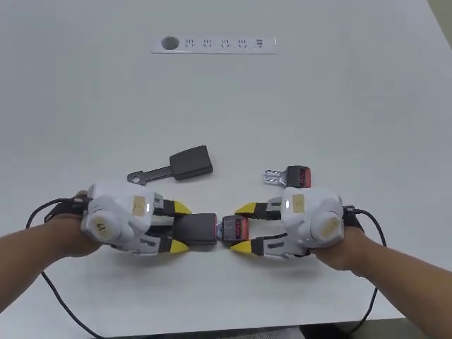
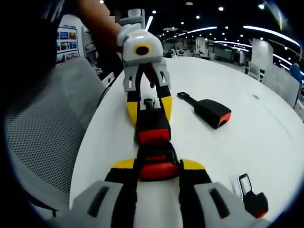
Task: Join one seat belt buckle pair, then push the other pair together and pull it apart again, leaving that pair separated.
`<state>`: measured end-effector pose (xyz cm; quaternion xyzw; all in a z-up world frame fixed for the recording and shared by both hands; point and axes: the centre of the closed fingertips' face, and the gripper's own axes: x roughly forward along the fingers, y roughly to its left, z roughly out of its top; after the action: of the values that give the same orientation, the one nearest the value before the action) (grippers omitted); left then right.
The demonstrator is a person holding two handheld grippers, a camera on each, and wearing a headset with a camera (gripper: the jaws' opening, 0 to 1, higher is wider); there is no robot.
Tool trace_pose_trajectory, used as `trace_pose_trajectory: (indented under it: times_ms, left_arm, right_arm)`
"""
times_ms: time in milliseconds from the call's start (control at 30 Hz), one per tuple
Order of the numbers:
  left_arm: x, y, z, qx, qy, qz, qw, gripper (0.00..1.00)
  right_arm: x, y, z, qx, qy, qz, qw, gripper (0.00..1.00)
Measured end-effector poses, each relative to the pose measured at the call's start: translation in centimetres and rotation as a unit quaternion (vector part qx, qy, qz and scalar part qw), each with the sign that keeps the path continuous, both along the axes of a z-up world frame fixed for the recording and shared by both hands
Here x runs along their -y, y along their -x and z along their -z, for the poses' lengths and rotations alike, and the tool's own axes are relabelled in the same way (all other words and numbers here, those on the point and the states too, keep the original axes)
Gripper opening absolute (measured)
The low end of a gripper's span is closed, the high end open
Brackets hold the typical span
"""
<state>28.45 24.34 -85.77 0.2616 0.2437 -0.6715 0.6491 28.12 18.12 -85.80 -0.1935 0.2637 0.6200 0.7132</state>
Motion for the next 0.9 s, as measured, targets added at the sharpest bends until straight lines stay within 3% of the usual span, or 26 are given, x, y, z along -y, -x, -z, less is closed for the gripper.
trace_pose_trajectory:
  times_ms: [533,900]
  left_arm:
    - [0.02,0.07,0.01,-0.007,0.003,-0.002,1.0000,0.32]
    - [0.18,0.02,0.08,-0.013,-0.028,0.007,0.9995,0.34]
  right_arm:
    - [0.01,0.00,0.01,0.003,-0.001,-0.005,1.0000,0.33]
    - [-0.15,-0.02,-0.06,0.006,0.015,-0.010,0.9998,0.35]
